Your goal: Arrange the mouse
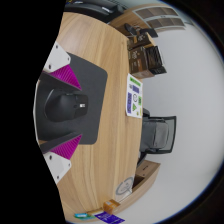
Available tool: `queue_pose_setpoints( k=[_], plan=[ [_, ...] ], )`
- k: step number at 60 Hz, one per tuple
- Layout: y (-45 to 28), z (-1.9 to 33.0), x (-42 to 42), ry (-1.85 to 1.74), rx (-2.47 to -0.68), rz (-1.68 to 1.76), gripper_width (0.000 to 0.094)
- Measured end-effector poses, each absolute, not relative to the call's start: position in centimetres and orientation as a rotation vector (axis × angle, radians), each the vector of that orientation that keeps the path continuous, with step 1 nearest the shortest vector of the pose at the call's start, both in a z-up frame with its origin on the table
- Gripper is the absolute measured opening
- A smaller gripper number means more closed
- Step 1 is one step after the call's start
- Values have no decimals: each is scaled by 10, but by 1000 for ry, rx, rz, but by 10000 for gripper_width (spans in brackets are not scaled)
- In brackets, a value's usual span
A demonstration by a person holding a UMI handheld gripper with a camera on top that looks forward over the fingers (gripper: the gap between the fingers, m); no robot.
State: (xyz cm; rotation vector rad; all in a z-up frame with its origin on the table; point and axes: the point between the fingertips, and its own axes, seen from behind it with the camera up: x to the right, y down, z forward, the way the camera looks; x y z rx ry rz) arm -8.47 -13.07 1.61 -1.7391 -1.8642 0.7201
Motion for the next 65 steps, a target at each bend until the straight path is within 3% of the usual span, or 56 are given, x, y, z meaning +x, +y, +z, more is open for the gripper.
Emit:
queue_pose_setpoints(
  k=[19,26,41,65],
  plan=[
    [-82,158,25,-1798,-1713,748,850],
    [-60,195,82,-1770,-1710,731,849],
    [-17,225,179,-1711,-1753,666,851],
    [1,225,236,-1666,-1791,620,850]
  ],
)
